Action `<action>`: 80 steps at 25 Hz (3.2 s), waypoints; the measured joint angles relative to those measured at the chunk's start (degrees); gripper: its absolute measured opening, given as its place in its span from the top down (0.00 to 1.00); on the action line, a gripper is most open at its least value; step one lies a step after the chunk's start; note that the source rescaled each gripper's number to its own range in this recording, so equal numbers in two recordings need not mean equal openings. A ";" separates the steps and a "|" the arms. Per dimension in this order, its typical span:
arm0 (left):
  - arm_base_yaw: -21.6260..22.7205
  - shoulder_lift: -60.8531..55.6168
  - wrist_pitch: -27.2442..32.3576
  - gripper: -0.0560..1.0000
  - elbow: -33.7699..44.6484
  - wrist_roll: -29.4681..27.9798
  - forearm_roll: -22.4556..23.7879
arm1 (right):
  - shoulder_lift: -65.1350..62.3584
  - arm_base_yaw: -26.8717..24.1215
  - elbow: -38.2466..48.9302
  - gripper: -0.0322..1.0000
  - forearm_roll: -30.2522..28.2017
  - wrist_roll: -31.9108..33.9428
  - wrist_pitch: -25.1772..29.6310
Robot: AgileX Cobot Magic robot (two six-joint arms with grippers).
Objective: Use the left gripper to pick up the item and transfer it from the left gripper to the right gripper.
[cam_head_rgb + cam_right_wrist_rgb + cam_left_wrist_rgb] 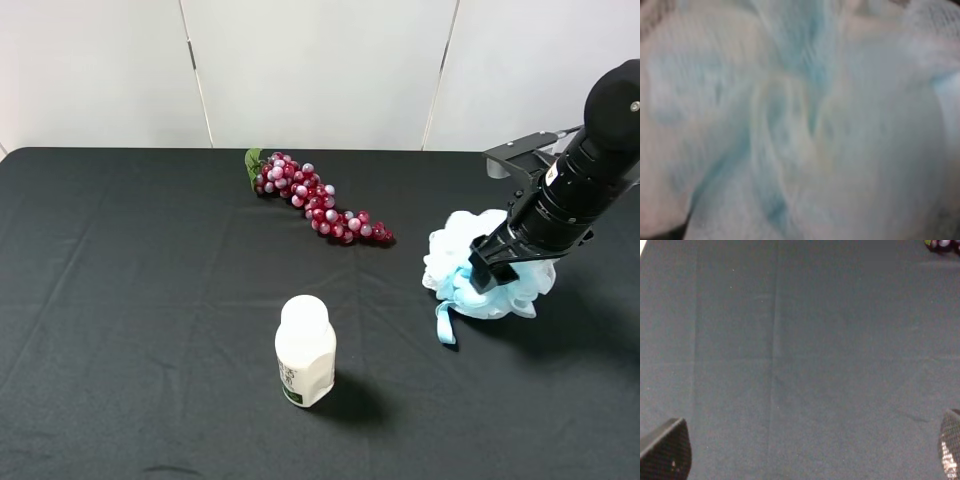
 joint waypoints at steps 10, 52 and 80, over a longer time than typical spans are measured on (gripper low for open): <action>0.00 0.00 0.00 0.01 0.00 0.00 0.00 | -0.07 0.00 0.00 0.00 0.12 0.38 1.04; 0.00 0.00 0.00 0.01 0.00 0.00 0.00 | -60.22 0.00 -0.21 0.00 4.17 6.02 30.13; 0.00 0.00 0.00 0.01 0.00 0.00 0.00 | -88.76 0.00 19.98 0.00 2.18 6.15 19.17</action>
